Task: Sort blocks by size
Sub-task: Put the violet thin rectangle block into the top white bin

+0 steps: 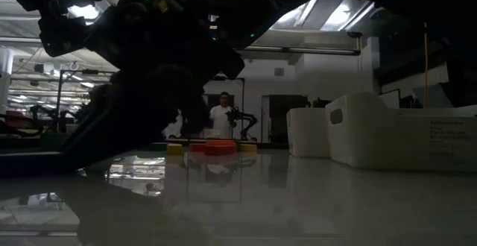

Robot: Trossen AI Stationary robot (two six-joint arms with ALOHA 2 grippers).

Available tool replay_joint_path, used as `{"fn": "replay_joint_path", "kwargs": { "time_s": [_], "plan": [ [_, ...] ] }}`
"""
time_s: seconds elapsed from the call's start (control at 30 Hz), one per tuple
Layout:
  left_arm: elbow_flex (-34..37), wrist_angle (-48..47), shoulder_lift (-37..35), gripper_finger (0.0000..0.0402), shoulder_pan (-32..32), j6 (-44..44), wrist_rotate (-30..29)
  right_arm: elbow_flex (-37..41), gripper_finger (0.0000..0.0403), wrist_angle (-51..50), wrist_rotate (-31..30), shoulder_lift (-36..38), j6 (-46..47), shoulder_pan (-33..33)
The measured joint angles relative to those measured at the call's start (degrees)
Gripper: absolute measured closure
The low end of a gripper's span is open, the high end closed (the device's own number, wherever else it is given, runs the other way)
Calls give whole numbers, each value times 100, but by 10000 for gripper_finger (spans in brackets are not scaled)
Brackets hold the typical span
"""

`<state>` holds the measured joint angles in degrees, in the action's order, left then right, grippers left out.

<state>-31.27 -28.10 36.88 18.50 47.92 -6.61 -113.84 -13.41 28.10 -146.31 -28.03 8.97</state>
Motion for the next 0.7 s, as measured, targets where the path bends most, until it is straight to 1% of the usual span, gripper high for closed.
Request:
{"fn": "replay_joint_path", "kwargs": {
  "time_s": [0.07,0.13,0.27,0.37,0.53,0.7],
  "plan": [
    [1,0,0,169,0,0,0,0,293,9,-3,-3,86,2],
    [1,0,0,169,0,2,0,0,302,12,-5,-2,172,2],
    [1,-2,0,169,0,1,0,10,297,-129,-71,95,376,5],
    [1,-2,0,169,0,-39,-2,34,283,-674,-226,322,379,-20],
    [1,-2,0,169,0,-250,-2,37,286,-1667,-812,867,219,-100],
    [1,-5,2,169,0,-337,-4,30,292,-2972,-1646,1406,75,-194]
  ]
}}
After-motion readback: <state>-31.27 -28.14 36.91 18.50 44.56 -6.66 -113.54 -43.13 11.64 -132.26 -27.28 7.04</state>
